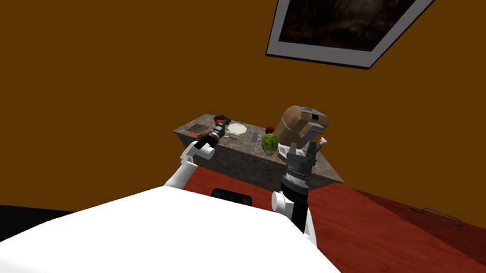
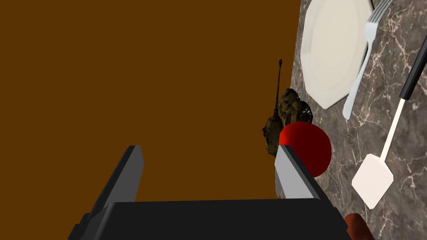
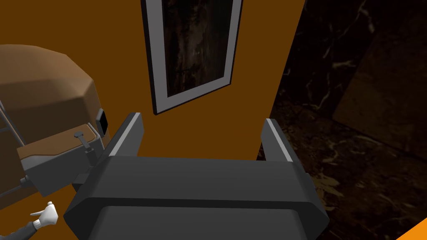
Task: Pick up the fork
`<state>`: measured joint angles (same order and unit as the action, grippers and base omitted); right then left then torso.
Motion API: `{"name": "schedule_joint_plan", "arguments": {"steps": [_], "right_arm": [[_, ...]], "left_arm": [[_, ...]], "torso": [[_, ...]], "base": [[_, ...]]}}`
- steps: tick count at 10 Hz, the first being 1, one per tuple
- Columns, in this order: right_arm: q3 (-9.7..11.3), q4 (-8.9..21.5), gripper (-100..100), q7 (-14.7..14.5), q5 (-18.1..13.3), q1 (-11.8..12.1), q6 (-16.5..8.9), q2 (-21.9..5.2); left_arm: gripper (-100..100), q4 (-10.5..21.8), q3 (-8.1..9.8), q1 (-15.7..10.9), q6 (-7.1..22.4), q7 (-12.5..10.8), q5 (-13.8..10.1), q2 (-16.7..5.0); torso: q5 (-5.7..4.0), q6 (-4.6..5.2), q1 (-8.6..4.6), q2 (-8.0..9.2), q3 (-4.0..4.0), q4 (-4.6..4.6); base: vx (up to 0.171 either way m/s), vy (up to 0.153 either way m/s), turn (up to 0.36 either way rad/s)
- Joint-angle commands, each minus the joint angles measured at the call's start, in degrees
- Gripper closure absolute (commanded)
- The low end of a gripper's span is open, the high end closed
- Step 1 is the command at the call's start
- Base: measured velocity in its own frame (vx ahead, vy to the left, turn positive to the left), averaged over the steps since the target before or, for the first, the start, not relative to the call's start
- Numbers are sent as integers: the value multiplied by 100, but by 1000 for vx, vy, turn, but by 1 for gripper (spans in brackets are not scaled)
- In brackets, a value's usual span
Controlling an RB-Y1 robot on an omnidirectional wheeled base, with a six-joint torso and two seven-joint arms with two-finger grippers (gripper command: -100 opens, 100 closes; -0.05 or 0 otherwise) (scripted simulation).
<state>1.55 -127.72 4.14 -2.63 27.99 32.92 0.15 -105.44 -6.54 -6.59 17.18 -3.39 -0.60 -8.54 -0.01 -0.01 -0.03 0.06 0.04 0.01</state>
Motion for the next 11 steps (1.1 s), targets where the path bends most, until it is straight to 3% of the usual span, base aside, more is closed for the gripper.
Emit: {"name": "schedule_joint_plan", "arguments": {"steps": [1, 2, 4, 7, 9, 10, 11], "right_arm": [[0, 0, 0, 0, 0, 0, 0, 0], [0, 0, 0, 0, 0, 0, 0, 0], [0, 0, 0, 0, 0, 0, 0, 0], [0, 0, 0, 0, 0, 0, 0, 0], [0, 0, 0, 0, 0, 0, 0, 0], [0, 0, 0, 0, 0, 0, 0, 0], [0, 0, 0, 0, 0, 0, 0, 0]], "left_arm": [[-100, 157, 11, -217, 286, -51, -37, -48], [-100, 384, 17, -430, 465, -107, -51, -55], [-100, 408, 17, -513, 693, -107, -51, -55], [-100, 928, 41, -1056, 1215, -201, -79, -66], [-100, 928, 41, -1084, 1415, -201, -79, -66], [-100, 1193, 59, -1356, 1649, -238, -93, -72], [-100, 1193, 59, -1356, 1769, -238, -93, -72]], "torso": [[0, 0, 0, 0, 0, 0], [0, 0, 1, -2, -1, 0], [0, 0, 0, -4, -2, -1], [0, -1, -1, -7, -4, -2], [0, -1, -1, -8, -4, -2], [0, -2, 1, -8, -4, -2], [0, 0, -1, -11, -6, -2]], "base": [[-17, -4, 3], [-15, -6, 6], [-6, -3, 1], [-4, -7, 0], [0, -4, -2], [8, -7, -3], [9, -7, -7]]}}
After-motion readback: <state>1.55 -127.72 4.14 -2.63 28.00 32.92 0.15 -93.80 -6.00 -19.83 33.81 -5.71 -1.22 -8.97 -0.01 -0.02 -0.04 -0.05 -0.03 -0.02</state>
